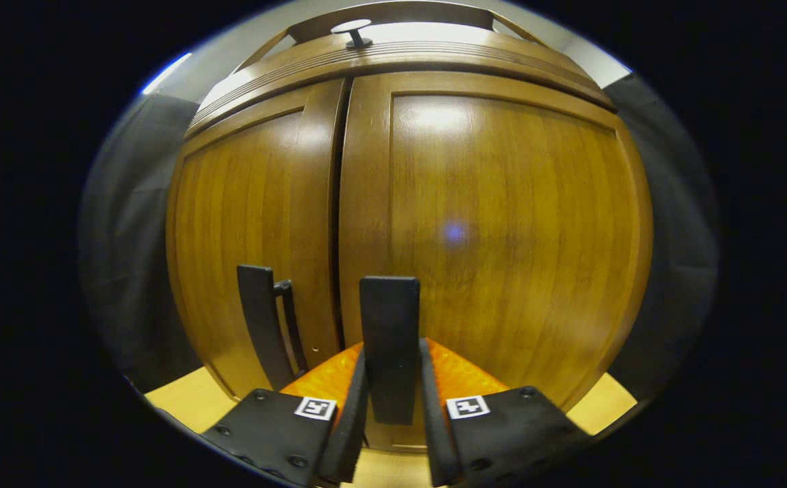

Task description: Open the right door of the double-door shoe cabinet with the right hand, and open the left door with the left hand.

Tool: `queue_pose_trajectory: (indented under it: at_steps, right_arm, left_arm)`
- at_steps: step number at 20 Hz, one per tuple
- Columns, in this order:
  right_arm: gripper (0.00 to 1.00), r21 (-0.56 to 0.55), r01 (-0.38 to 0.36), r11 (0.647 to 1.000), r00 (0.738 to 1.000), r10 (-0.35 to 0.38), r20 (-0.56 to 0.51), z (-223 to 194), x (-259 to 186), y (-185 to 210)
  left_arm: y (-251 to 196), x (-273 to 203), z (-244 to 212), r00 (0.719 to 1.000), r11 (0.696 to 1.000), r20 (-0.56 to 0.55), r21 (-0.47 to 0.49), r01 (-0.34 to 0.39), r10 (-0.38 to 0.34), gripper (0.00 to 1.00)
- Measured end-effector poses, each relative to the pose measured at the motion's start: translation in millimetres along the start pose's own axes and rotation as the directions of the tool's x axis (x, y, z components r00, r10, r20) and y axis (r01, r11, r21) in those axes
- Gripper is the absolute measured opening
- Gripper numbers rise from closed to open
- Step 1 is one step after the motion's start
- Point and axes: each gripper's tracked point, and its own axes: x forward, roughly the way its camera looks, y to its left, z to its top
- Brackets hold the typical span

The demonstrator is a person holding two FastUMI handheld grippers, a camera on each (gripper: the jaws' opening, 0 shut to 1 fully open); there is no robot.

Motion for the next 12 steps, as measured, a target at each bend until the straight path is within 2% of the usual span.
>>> queue_pose_trajectory:
  at_steps: [1,2,3,4,5,7,8,10,11,12]
  right_arm:
    - [0.43,0.002,-0.024,1.0,1.0,0.024,-0.003,-1.6,-8.0,1.2]
    - [0.43,0.006,-0.036,0.999,0.999,0.036,0.004,0.1,-0.5,1.9]
    - [0.39,0.017,-0.046,0.999,0.999,0.046,-0.001,0.8,-1.9,2.2]
    - [0.3,0.014,-0.049,0.999,0.999,0.049,-0.007,-1.8,-2.9,2.9]
    - [0.34,0.003,-0.046,0.999,0.999,0.046,-0.011,-2.2,-4.8,2.3]
    - [0.34,-0.004,-0.039,0.999,0.999,0.039,-0.016,-1.2,-5.5,2.3]
    - [0.34,0.0,-0.039,0.999,0.999,0.039,-0.016,-0.1,-7.8,2.8]
    - [0.34,0.01,-0.047,0.999,0.999,0.047,-0.02,3.4,-12.7,3.6]
    - [0.38,0.018,-0.05,0.999,0.998,0.051,-0.022,5.1,-16.8,3.9]
    - [0.34,0.021,-0.054,0.998,0.998,0.055,-0.025,5.5,-21.3,5.4]
  left_arm:
    - [-0.2,-0.3,0.6,1.0,1.0,-0.001,0.002,0.003,-0.003,0.92]
    - [0.8,-1.2,0.9,1.0,1.0,-0.001,0.005,0.007,-0.007,0.98]
    - [0.6,-3.0,1.3,1.0,1.0,-0.002,0.009,0.009,-0.009,0.98]
    - [0.8,-4.4,2.6,1.0,1.0,-0.001,0.012,0.01,-0.01,0.98]
    - [1.2,-5.5,4.1,1.0,1.0,0.001,0.014,0.011,-0.011,0.98]
    - [1.2,-8.3,4.4,1.0,1.0,0.003,0.017,0.016,-0.016,0.94]
    - [1.9,-10.3,4.7,1.0,1.0,0.004,0.018,0.016,-0.016,0.98]
    - [2.6,-13.1,4.6,1.0,1.0,0.003,0.02,0.018,-0.018,0.98]
    - [3.1,-14.0,4.2,1.0,1.0,0.001,0.018,0.02,-0.02,0.98]
    - [2.9,-15.5,3.5,1.0,1.0,-0.002,0.015,0.022,-0.022,0.98]
